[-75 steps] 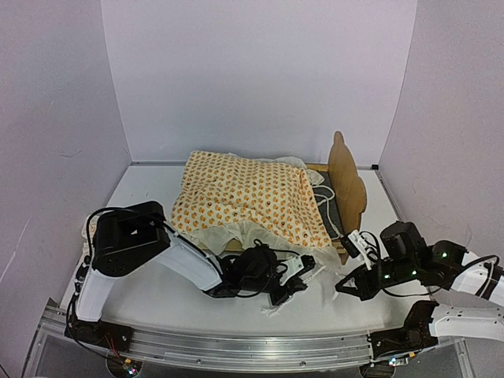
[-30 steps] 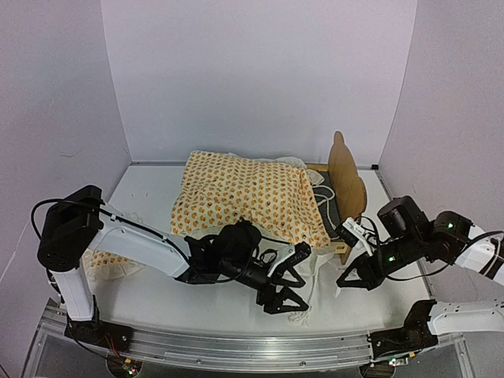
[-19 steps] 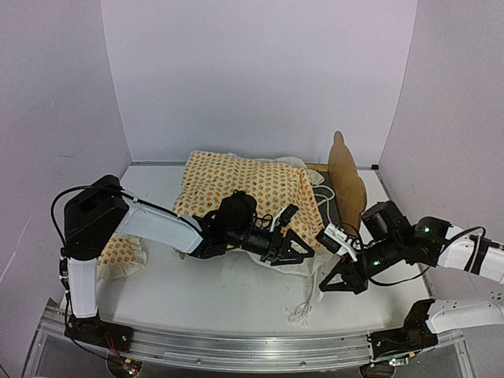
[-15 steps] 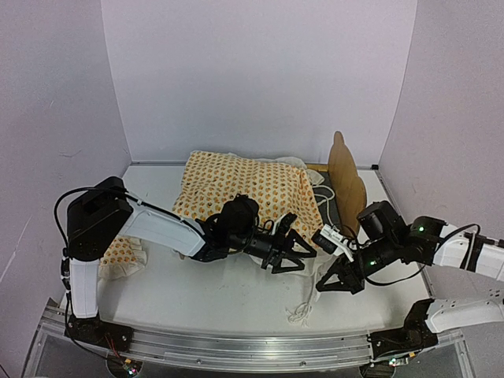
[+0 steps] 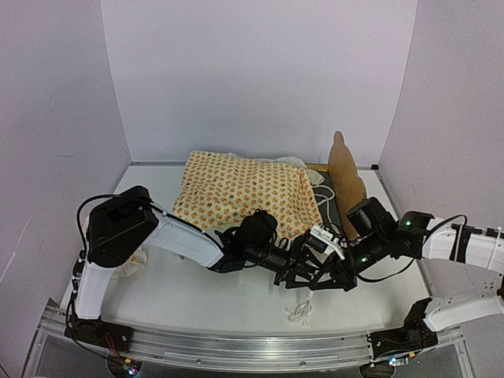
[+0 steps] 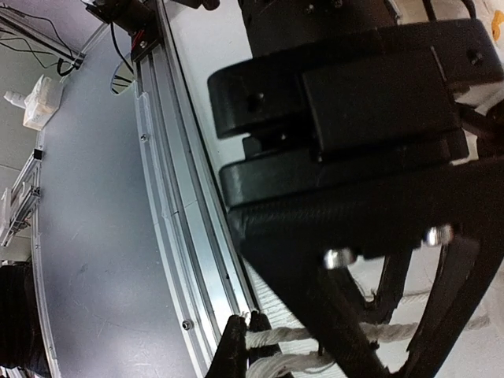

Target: Set up the pet bed

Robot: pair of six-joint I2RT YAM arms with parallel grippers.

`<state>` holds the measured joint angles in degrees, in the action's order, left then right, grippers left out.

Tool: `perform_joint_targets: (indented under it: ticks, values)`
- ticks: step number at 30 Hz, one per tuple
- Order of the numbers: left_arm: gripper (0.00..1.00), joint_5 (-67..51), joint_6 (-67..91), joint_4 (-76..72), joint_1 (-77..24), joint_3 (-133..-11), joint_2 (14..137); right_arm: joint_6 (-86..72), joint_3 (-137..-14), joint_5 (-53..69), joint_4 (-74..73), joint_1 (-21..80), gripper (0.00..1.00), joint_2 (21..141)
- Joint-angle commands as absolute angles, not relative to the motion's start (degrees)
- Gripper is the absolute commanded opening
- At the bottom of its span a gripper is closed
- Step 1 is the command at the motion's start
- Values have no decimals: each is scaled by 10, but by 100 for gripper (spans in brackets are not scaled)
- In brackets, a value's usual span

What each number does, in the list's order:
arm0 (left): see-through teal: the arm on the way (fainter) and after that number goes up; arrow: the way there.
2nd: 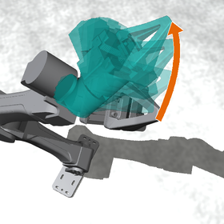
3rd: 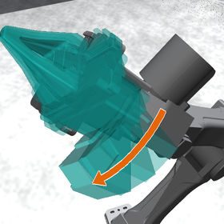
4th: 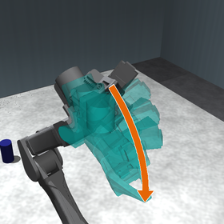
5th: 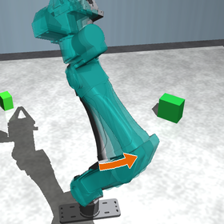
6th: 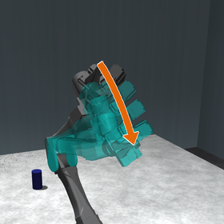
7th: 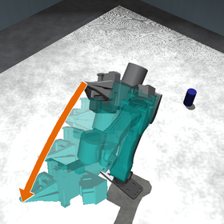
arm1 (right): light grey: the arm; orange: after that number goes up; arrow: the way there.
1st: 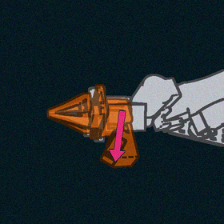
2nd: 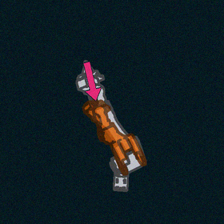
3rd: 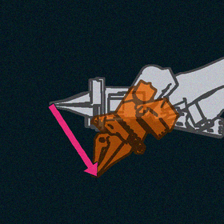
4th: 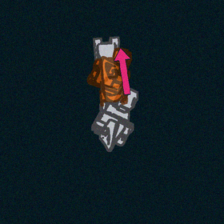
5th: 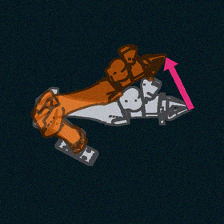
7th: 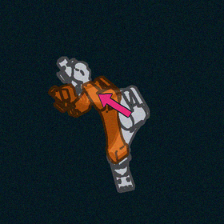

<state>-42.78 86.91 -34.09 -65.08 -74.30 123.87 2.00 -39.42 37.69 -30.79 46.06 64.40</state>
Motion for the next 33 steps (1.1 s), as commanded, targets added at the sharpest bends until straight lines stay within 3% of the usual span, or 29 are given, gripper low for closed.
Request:
perform_joint_targets:
  ticks: [1, 4, 7, 12, 16, 19, 24, 33]
  values:
    - [40, -439, 863, -371, -653, -777, 1230, 21, -428, 385, -285, 465, 0, 656]
    - [17, -431, 819, -371, -647, -769, 1217, -22, -435, 362, -312, 465, 0, 660]
    - [1, -419, 767, -369, -636, -744, 1194, -124, -451, 287, -406, 465, 28, 650]
    - [0, -406, 709, -362, -624, -712, 1170, -316, -411, 257, -527, 465, 61, 579]
    - [0, -398, 667, -354, -619, -707, 1158, -345, -368, 204, -537, 465, 71, 539]
    - [0, -390, 641, -334, -619, -706, 1150, -340, -365, 144, -495, 465, 69, 576]
    - [0, -368, 619, -320, -619, -692, 1135, -376, -281, 74, -204, 477, 57, 613]
    - [0, -361, 607, -313, -619, -690, 1130, -316, -270, -128, -7, 598, 57, 758]
